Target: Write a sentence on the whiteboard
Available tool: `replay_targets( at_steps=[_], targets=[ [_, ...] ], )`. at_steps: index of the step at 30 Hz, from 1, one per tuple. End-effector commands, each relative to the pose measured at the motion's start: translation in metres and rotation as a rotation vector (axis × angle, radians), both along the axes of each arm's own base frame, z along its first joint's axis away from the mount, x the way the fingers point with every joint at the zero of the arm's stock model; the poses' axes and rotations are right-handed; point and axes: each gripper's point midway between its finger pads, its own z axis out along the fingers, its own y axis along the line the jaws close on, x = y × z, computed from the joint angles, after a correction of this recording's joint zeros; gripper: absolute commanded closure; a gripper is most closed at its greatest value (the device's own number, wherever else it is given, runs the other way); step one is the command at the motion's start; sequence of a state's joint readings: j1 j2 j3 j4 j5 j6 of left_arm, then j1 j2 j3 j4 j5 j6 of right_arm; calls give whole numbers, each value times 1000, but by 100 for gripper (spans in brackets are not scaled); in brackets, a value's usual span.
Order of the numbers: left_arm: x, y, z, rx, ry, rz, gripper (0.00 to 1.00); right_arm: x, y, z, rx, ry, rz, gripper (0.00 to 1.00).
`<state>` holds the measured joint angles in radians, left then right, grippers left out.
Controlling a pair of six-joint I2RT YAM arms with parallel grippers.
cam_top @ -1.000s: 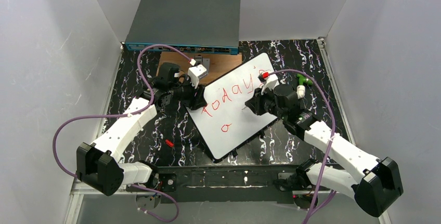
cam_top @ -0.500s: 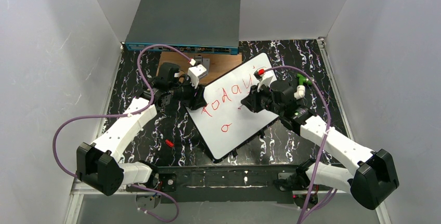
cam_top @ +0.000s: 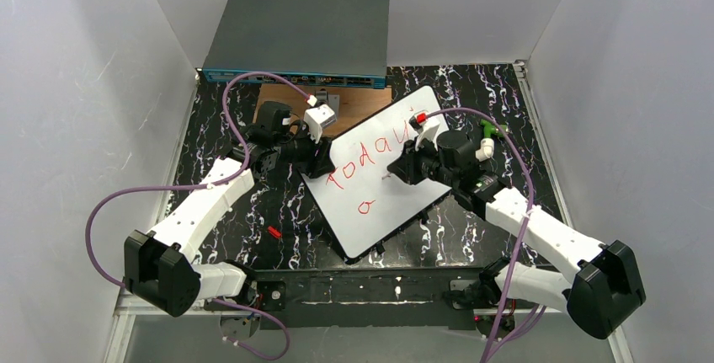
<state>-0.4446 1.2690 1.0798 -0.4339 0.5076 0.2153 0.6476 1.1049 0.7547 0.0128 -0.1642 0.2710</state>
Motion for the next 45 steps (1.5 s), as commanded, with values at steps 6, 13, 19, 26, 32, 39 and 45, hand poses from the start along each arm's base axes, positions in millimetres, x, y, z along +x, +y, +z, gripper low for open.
replay_targets(
  at_steps=[6,13,19,26,32,39,45],
  targets=[
    [-13,-9,-3,19,-20,-121,100,-12,-10,-10,-10,5,-11,99],
    [-14,-8,-3,19,-19,-120,100,-7,-24,-19,-67,-1,-74,99],
    [-16,-8,-3,18,-18,-120,100,5,-27,-10,-95,-40,-107,99],
    [-16,-8,-2,17,-18,-120,100,19,-17,16,-74,-82,-100,99],
    [-15,-8,-2,18,-20,-119,100,25,-10,28,-57,-100,-89,99],
    [-16,-7,-2,20,-21,-119,100,20,-12,18,-67,-81,-83,99],
    [-16,-7,-3,20,-21,-119,100,10,-17,2,-73,-47,-82,99]
  ],
)
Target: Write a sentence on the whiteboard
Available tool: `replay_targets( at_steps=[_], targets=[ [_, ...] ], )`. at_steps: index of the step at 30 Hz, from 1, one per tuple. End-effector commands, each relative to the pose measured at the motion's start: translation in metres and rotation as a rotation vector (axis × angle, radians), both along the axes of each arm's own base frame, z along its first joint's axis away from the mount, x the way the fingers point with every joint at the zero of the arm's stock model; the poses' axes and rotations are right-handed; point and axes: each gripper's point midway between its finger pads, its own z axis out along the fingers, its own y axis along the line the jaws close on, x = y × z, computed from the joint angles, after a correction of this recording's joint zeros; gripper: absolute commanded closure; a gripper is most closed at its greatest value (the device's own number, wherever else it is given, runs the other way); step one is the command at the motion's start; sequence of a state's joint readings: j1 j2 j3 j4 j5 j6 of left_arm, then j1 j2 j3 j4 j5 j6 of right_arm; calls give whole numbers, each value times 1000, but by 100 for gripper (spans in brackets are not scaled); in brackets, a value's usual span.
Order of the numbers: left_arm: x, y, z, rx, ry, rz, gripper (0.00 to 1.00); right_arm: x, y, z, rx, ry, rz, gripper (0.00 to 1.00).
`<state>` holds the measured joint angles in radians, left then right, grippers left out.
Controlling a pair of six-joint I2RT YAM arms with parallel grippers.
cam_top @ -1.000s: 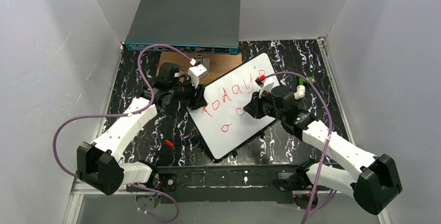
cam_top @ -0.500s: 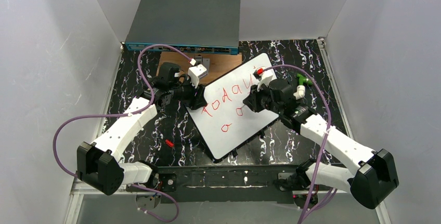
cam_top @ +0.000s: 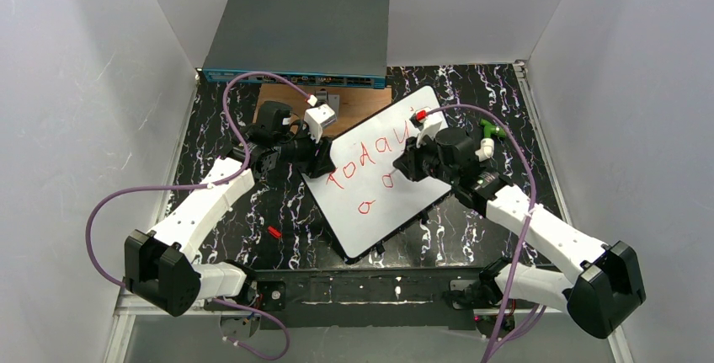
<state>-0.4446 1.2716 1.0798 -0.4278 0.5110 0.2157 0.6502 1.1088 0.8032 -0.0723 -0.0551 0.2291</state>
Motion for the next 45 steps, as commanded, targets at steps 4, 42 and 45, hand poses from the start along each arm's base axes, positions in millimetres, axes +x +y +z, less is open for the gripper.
replay_targets(
  at_steps=[4,42,45],
  targets=[
    [-17,-6,-3,23,-20,-116,100,-9,-7,-11,0,4,-3,99],
    [-16,-7,-1,21,-23,-116,100,-30,-10,-40,-5,80,25,99],
    [-16,-7,-2,22,-22,-116,100,-32,-9,-40,-1,86,32,99]
  ],
)
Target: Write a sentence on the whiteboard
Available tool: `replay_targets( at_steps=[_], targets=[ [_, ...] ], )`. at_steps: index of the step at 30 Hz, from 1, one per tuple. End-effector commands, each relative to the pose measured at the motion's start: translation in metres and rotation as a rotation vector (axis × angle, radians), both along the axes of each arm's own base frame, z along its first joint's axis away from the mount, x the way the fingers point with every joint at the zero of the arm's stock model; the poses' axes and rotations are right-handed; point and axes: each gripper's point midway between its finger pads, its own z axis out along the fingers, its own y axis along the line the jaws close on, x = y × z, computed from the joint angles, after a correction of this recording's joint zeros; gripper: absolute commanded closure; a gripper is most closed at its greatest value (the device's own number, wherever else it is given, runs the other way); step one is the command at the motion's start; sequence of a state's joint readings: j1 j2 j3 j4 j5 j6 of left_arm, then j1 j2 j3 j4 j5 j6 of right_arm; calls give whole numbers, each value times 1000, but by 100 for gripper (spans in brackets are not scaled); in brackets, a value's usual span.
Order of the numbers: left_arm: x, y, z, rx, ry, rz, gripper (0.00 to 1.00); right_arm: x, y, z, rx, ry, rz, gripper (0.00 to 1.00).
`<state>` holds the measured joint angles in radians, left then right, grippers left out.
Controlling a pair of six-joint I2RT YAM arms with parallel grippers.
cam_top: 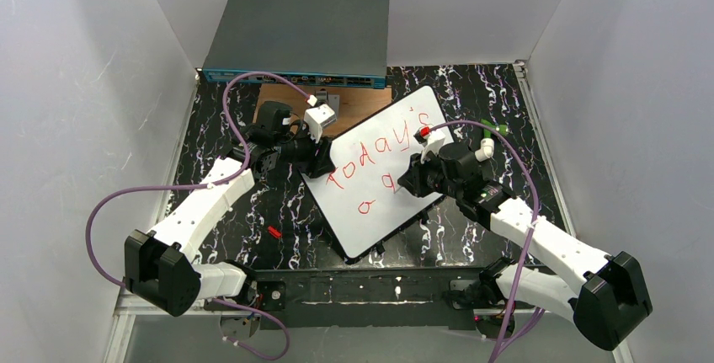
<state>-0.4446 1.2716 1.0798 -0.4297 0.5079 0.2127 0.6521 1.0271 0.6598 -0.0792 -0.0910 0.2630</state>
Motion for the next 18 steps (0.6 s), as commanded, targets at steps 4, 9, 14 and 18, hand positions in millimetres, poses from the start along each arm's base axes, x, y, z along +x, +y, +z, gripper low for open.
replay_targets(
  at_steps=[4,9,14,18],
  targets=[
    [-16,-7,-1,19,-25,-120,100,-4,5,-2,11,3,24,99],
    [-17,-7,-1,17,-22,-121,100,-6,7,-2,17,8,36,99],
    [-16,-7,-1,19,-25,-119,100,-6,10,1,26,5,43,99],
    [-17,-7,-2,19,-24,-119,100,-5,15,7,44,-1,52,99]
  ],
)
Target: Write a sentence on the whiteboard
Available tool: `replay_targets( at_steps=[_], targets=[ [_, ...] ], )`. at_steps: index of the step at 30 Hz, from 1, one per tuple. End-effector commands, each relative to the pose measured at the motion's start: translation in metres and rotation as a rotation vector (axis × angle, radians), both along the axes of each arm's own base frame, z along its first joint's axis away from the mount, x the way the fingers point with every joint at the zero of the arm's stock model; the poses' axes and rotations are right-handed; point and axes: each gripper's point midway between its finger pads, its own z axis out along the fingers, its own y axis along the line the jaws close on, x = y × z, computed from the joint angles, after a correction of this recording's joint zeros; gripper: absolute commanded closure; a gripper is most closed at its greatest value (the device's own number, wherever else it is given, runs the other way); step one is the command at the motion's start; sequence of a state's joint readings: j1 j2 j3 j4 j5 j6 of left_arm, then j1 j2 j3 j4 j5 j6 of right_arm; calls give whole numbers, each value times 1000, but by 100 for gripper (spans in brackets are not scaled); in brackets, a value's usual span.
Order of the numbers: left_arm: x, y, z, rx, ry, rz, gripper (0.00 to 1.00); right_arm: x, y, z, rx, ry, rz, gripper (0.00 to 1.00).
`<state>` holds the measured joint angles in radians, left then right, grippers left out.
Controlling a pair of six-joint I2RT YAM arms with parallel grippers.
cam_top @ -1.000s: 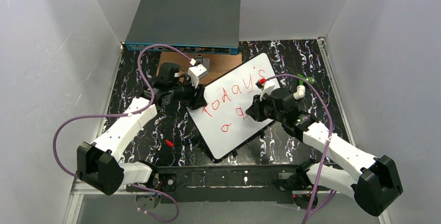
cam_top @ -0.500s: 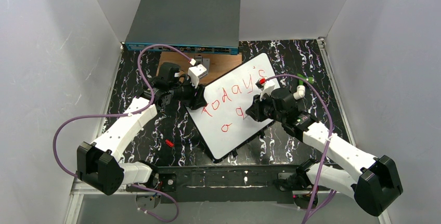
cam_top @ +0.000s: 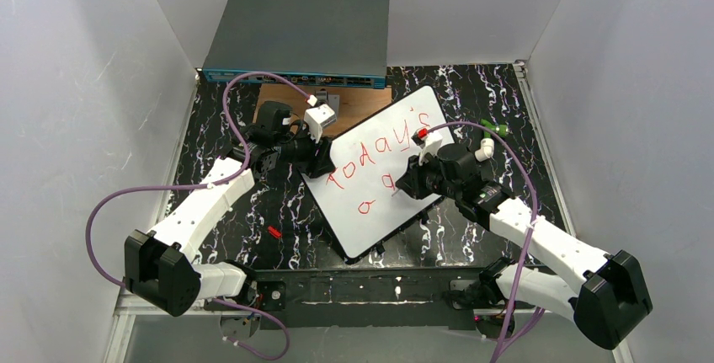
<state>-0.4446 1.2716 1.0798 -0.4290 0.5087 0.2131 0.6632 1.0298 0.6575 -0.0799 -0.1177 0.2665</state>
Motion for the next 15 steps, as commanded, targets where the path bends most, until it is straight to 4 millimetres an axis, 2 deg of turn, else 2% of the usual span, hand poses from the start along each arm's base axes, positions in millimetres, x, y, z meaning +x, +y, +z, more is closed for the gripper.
replay_targets(
  at_steps=[1,15],
  targets=[
    [-17,-6,-2,20,-23,-118,100,2,10,10,40,-16,24,99],
    [-17,-6,-2,22,-24,-119,100,11,20,32,75,-52,30,99]
  ],
)
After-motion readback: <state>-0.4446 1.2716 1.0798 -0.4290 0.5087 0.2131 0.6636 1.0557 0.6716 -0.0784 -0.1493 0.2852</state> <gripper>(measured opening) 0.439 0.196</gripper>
